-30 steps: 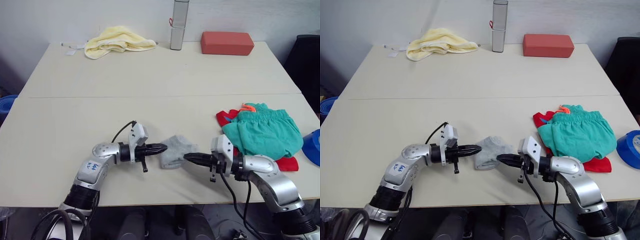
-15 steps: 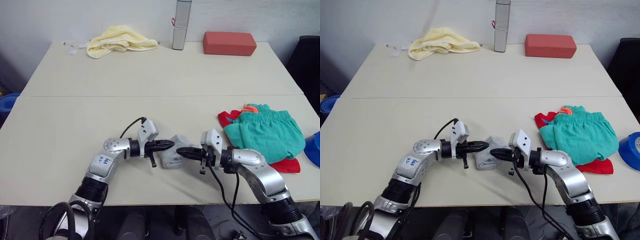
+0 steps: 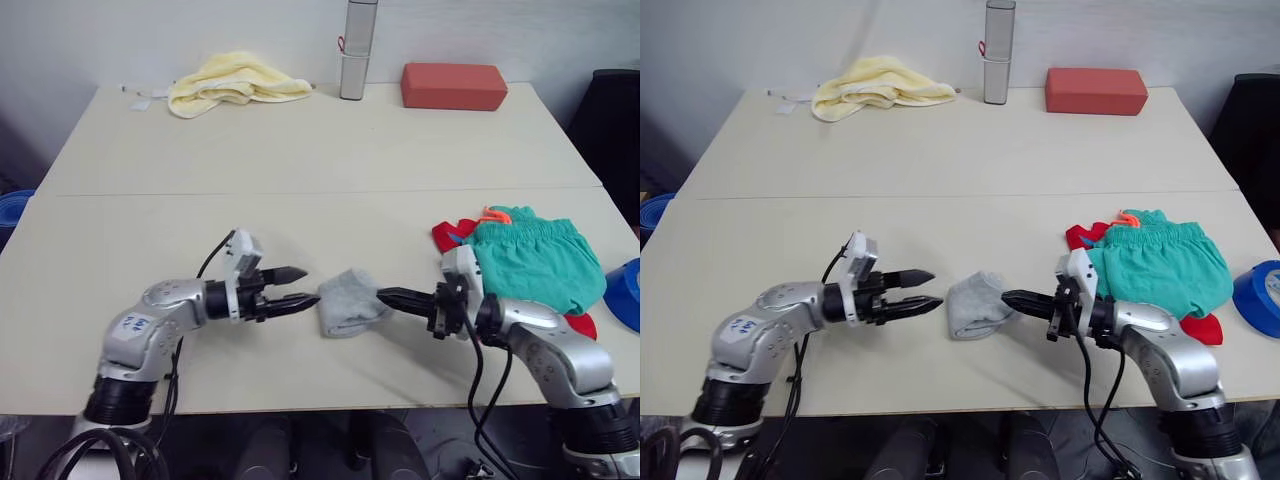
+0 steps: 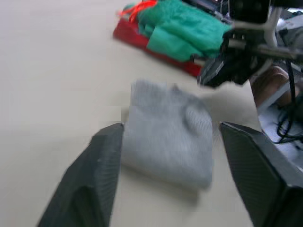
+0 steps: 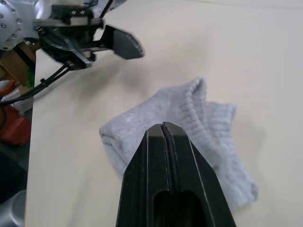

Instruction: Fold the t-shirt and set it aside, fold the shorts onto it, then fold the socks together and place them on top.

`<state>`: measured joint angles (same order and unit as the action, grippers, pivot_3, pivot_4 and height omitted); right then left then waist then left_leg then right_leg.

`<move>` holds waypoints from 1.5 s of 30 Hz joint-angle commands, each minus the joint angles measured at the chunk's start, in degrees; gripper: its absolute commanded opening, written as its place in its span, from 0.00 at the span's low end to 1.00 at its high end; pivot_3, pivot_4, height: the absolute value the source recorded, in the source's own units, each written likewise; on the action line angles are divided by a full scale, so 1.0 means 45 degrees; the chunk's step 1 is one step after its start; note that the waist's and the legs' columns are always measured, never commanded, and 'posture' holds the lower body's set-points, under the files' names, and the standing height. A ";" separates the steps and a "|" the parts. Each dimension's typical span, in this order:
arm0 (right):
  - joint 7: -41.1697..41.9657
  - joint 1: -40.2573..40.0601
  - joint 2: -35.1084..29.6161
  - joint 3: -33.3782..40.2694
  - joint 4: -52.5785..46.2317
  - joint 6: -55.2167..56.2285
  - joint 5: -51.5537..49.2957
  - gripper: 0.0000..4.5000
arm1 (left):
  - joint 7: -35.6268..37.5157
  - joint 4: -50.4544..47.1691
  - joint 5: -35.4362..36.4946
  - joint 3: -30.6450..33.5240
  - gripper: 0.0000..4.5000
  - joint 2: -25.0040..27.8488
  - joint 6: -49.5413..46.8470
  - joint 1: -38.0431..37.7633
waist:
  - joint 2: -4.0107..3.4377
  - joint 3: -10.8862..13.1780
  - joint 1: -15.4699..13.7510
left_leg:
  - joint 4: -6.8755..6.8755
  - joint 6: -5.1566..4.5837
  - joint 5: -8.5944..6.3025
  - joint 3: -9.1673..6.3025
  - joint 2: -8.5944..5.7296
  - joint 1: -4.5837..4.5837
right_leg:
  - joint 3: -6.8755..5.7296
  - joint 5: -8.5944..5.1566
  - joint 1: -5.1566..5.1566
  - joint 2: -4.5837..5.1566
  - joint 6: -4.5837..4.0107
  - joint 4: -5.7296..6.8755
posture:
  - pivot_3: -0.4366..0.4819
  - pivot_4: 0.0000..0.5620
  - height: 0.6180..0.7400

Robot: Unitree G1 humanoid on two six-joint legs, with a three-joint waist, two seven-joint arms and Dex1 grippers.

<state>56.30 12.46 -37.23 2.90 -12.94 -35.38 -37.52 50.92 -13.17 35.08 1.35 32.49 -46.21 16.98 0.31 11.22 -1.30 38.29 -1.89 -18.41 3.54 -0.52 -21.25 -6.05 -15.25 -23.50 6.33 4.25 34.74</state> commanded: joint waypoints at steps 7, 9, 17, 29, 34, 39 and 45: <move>-0.0201 0.0442 -0.0306 0.0381 -0.0017 -0.1415 -0.0732 0.00 | 0.0559 -0.0217 -0.0405 -0.0216 0.69 0.0117 0.1839 -0.0423 | 0.0000 0.0000 -0.0028 | -0.0010 0.0001 -0.0011 0.0002 0.0000 -0.0003 | -0.0002 -0.0001 -0.0003 0.0005 -0.0001 -0.0046 | 0.48 0.27 1.00; -0.0660 0.0743 -0.0402 0.0772 0.0089 -0.2921 -0.1575 0.00 | 0.0367 -0.0240 -0.0227 -0.0278 0.53 0.0143 0.1223 -0.0486 | 0.0000 0.0000 -0.0021 | -0.0011 0.0001 -0.0011 0.0001 0.0000 -0.0003 | -0.0002 0.0000 -0.0004 0.0005 -0.0001 -0.0035 | 0.48 0.27 1.00; -0.0884 0.1626 -0.1428 0.1623 0.0804 -0.7315 -0.3910 0.20 | -0.0255 -0.0248 -0.0045 -0.0436 0.00 -0.0344 0.0414 -0.0173 | -0.0001 0.0001 -0.0029 | -0.0011 -0.0009 -0.0016 -0.0005 0.0000 -0.0004 | 0.0002 -0.0001 -0.0006 0.0012 -0.0003 -0.0048 | 0.48 0.27 1.00; -0.3237 0.4414 -0.1298 0.1190 0.4663 -1.2694 -0.4298 0.99 | 0.0454 0.0767 -0.2527 -0.2497 0.00 -0.0745 0.3693 0.0663 | -0.0002 0.0001 0.0000 | -0.0011 -0.0025 -0.0025 0.0014 -0.0001 -0.0019 | 0.0001 -0.0002 -0.0023 0.0025 -0.0005 -0.0053 | 0.48 0.27 1.00; -0.4342 0.5024 -0.0422 0.0376 0.5828 -1.2694 -0.5275 0.99 | 0.0268 0.1730 -0.3624 -0.2981 0.00 -0.1008 0.4905 0.0935 | 0.0004 -0.0003 0.0043 | -0.0010 -0.0027 -0.0024 0.0020 -0.0001 -0.0019 | -0.0002 -0.0001 -0.0022 0.0022 -0.0004 -0.0051 | 0.48 0.27 1.00; -0.5601 0.5352 0.0550 0.0026 0.5976 -1.2694 -0.5908 0.99 | 0.0290 0.1941 -0.3781 -0.2816 0.00 -0.1116 0.5216 0.0867 | 0.0007 -0.0005 0.0148 | -0.0011 -0.0025 -0.0023 0.0023 0.0000 -0.0010 | 0.0001 -0.0001 -0.0021 0.0015 -0.0004 0.0013 | 0.48 0.27 1.00; -0.7019 0.5437 0.1658 -0.0112 0.6090 -1.2694 -0.6416 0.99 | 0.0212 0.2148 -0.3930 -0.2743 0.00 -0.1260 0.5511 0.0830 | 0.0010 -0.0009 0.0304 | -0.0013 -0.0025 -0.0023 0.0019 0.0001 -0.0012 | -0.0001 0.0000 -0.0019 0.0016 -0.0003 0.0012 | 0.48 0.27 1.00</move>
<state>27.14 37.69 -31.21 4.56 13.90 -91.41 -66.12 52.01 -3.49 17.60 -11.56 27.23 -22.48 20.58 0.35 11.18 0.07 38.21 -2.00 -18.51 3.63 -0.52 -21.30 -6.05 -15.25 -23.58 6.40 4.24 34.79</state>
